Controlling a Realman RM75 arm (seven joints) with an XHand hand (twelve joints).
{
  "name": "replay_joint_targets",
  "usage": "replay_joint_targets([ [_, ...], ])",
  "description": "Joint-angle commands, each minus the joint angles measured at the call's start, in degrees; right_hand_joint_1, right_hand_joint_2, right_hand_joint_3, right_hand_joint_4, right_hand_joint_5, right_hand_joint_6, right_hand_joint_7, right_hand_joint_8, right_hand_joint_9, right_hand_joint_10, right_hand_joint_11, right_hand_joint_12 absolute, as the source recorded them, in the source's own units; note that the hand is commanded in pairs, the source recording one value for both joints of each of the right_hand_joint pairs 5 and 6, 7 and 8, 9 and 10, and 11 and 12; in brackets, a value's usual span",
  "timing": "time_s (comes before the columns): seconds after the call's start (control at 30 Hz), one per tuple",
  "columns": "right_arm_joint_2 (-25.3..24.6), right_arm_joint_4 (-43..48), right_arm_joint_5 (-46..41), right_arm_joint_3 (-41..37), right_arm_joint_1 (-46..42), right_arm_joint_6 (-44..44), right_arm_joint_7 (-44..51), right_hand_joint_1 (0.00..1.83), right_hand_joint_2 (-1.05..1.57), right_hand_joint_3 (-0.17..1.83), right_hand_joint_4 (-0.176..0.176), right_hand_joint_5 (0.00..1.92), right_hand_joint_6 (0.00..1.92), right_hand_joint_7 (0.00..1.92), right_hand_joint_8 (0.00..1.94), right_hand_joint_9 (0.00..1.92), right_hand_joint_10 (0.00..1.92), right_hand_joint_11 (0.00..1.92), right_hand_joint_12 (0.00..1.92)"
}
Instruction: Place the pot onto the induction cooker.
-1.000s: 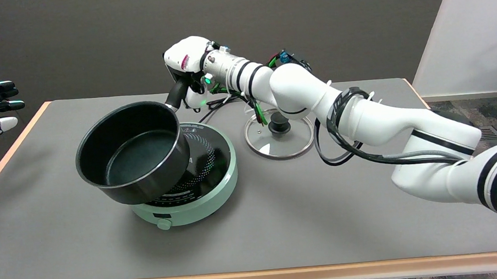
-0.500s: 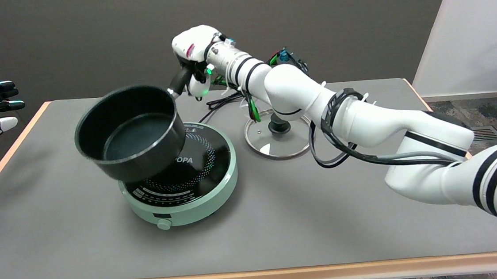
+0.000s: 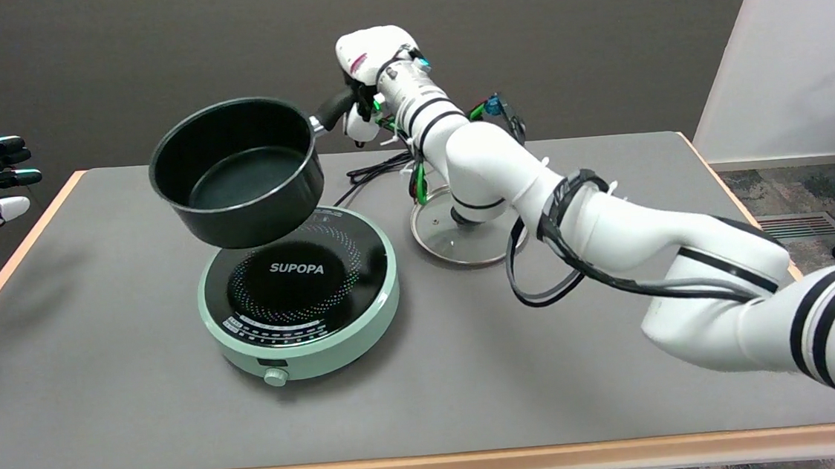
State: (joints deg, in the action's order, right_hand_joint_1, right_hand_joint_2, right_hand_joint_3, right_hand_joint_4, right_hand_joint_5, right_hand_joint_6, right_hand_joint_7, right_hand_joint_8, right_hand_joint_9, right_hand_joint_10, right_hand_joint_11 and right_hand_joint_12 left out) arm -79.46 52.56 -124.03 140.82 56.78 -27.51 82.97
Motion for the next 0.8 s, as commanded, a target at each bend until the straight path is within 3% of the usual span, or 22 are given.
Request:
replay_joint_targets([
  [0.03,4.0,28.4,-4.6,-4.9,-14.5,-25.1,16.6,1.13,0.53,1.58,-0.030,1.92,1.92,1.92,1.92,1.92,1.92,1.92,1.92],
  [0.43,4.1,45.1,-3.3,-6.4,-25.8,-28.5,24.1,1.15,0.58,1.55,-0.030,1.92,1.92,1.92,1.92,1.92,1.92,1.92,1.92],
  [0.8,1.5,43.0,-4.0,-9.4,-29.1,-32.2,27.9,1.15,0.60,1.54,-0.030,1.92,1.92,1.92,1.92,1.92,1.92,1.92,1.92],
])
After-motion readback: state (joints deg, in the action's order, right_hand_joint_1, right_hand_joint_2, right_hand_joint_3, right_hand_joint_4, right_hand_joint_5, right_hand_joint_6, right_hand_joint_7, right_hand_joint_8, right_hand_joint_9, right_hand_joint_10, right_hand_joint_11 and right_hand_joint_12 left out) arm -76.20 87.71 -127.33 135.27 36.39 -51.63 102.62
